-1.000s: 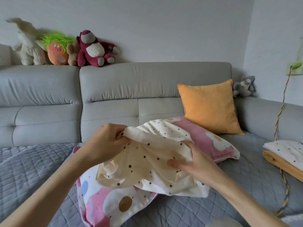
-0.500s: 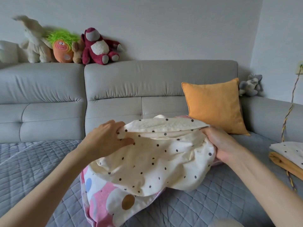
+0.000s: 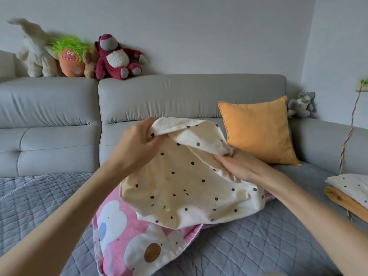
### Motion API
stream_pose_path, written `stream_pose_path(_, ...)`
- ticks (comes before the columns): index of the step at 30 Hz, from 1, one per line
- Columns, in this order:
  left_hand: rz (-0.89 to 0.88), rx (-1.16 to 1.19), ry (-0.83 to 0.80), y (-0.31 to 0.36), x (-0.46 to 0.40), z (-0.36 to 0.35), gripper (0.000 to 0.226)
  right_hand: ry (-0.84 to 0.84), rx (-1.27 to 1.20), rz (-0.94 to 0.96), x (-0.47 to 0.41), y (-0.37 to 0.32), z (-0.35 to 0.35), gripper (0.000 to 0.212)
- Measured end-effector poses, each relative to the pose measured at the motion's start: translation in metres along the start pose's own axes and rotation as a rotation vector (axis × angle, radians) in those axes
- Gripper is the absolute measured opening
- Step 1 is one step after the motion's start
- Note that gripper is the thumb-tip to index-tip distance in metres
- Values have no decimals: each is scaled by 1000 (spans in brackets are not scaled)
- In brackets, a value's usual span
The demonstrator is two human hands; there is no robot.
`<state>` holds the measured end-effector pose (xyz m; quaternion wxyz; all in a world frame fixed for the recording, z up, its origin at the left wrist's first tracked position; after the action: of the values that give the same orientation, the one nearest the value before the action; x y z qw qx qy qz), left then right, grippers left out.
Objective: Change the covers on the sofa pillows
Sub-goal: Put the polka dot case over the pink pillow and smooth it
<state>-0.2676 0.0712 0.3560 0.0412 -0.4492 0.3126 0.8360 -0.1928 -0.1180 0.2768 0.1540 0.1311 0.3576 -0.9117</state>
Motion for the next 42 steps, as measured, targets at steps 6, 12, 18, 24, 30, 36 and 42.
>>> stream_pose_path(6, 271, 232, 161, -24, -22, 26, 20, -334, -15, 104, 33, -13, -35, 47)
stream_pose_path(12, 200, 220, -37, -38, 3, 4, 38, -178, -159, 15, 22, 16, -19, 36)
stream_pose_path(18, -97, -539, -293, -45, 37, -28, 59, -31, -402, -1, 20, 14, 11, 23)
stream_pose_path(24, -70, -688, -442, -86, 60, -36, 25, -221, -248, -36, 63, 42, -50, 22)
stream_pose_path(30, 401, 43, -611, -112, 116, -35, 36, -129, 267, 43, 82, 80, -73, 69)
stream_pose_path(36, 525, 530, -224, -79, 89, 7, 16, -31, -275, -36, 55, 57, -49, 20)
stream_pose_path(42, 186, 179, -181, -36, 52, 35, 53, 139, -552, -95, 28, 34, -4, 35)
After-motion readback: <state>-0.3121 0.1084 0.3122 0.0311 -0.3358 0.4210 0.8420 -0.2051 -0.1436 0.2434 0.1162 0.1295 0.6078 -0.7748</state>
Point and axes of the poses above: each hand's wrist, its own x-axis away from the middle knuckle, its own z-axis out of the back of the hand, y = z × x, the point moved 10 cm from there along -x, towards the middle knuckle, and after that the axes turned 12 degrees about y, right-handed, at the moved point
